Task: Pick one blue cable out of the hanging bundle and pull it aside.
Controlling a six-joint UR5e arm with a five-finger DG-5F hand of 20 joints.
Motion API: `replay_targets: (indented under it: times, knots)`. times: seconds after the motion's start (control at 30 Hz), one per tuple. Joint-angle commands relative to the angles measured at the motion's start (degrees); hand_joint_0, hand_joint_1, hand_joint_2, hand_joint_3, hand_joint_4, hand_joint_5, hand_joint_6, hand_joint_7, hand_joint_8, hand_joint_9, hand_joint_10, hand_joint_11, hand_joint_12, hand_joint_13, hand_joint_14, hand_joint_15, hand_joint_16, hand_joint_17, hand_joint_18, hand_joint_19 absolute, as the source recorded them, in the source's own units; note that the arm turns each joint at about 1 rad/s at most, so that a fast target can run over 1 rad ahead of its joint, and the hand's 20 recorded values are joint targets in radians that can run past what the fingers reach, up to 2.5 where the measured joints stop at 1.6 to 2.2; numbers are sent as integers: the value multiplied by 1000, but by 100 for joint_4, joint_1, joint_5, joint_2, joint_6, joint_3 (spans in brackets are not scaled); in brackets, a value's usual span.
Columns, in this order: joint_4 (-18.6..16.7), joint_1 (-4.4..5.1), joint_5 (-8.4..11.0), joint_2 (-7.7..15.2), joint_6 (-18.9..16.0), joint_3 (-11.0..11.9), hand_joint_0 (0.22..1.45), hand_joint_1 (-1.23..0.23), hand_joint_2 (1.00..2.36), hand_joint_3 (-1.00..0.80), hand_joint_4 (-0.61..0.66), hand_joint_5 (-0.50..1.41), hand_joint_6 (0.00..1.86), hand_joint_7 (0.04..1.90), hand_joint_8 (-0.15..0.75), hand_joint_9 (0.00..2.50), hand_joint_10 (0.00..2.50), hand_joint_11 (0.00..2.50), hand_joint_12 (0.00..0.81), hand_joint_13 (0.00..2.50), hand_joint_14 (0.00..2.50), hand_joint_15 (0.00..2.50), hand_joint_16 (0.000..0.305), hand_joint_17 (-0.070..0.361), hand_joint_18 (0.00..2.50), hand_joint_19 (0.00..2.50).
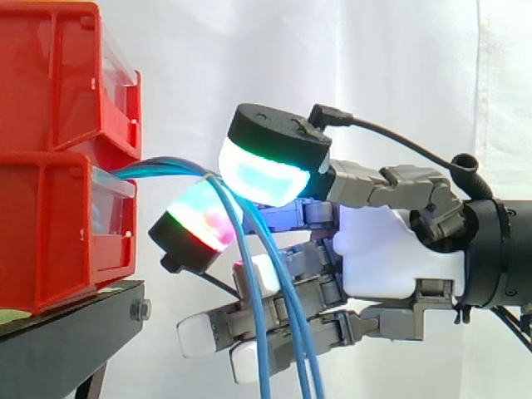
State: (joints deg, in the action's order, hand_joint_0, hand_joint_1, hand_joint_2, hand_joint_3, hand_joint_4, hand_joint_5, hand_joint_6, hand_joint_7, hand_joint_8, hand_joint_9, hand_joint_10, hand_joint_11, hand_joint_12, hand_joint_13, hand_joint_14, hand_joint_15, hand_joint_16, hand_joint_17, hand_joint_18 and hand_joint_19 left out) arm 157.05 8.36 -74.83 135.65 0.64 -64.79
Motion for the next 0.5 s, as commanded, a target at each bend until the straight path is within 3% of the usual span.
replay_targets:
  times: [0.0, 0.13, 0.27, 0.47]
  knots:
    - [53, -1, 4, -30, -3, 2, 710, -908, 1015, -317, -81, -167, 940, 930, 276, 1043, 20, 763, 351, 749, 15, 413, 44, 100, 692, 517]
    - [115, 8, -5, -30, -3, 2, 777, -901, 1000, -500, -154, -177, 946, 896, 249, 999, 22, 736, 343, 741, 15, 407, 43, 96, 700, 498]
    - [124, -1, -5, -39, -11, 2, 765, -925, 1000, -500, -152, -185, 952, 889, 192, 1008, 22, 725, 327, 758, 15, 406, 40, 90, 719, 486]
    - [124, -1, 4, -39, -64, 2, 556, -925, 1000, -500, -66, -175, 939, 852, 233, 1053, 22, 735, 344, 775, 16, 425, 42, 94, 729, 520]
